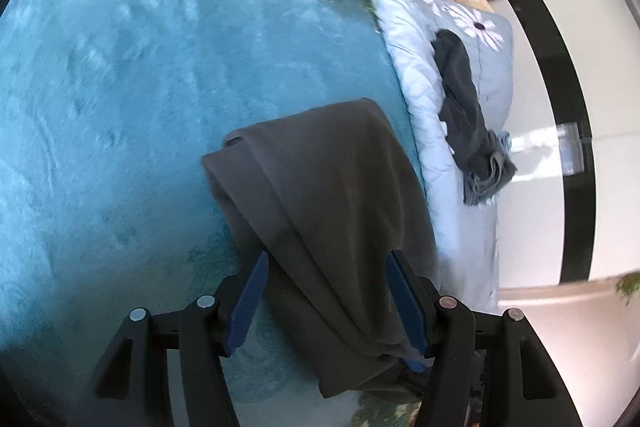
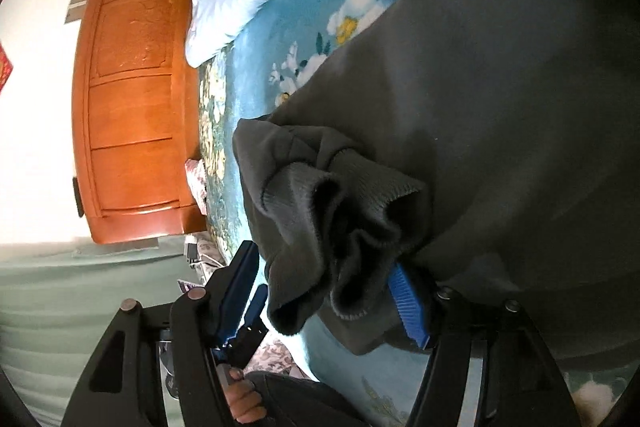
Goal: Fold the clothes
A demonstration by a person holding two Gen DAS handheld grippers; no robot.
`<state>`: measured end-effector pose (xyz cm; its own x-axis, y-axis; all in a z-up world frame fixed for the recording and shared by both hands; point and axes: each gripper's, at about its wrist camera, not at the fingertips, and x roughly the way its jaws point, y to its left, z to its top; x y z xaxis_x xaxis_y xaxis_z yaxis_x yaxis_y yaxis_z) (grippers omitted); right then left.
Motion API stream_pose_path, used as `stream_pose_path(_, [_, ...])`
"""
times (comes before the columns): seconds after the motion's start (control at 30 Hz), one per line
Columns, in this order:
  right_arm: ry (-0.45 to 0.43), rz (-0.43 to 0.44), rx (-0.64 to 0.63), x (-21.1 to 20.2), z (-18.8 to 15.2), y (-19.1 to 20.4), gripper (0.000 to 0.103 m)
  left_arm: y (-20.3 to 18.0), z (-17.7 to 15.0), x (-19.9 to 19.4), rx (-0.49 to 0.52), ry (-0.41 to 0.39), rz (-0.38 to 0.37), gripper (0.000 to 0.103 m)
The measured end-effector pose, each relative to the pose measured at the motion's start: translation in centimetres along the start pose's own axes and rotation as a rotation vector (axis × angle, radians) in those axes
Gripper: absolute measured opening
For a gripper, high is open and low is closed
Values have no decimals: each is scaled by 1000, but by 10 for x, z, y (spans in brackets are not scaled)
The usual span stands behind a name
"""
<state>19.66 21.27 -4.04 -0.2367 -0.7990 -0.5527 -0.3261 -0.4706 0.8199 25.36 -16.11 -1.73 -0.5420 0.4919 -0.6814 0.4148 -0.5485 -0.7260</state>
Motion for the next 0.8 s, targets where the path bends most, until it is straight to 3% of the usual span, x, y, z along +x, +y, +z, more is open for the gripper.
stream_pose_path(0.07, [-21,13,4,0,-1,3,63,4,1,-1,-24,-7,-6,65])
stream_pose_path(0.27, [-66,-66,-118,-1,-2,34,18,2,2,2,-30,1,-25,65])
stream_pose_path(0.4, [-63,-80,-212,6,0,59,17,1,1,8,-19,28,-26,65])
stream_pose_path(0.5, [-37,-24,-256,16,4,83,17,4,1,14,-40,52,-37,65])
stream_pose_path(0.6, [-38,76,-282,13,8,105,17,12,1,18,-100,89,-87,65])
stream_pose_path(0.8, [-3,130,-242,17,14,107,17,25,14,27,-222,65,-216,71])
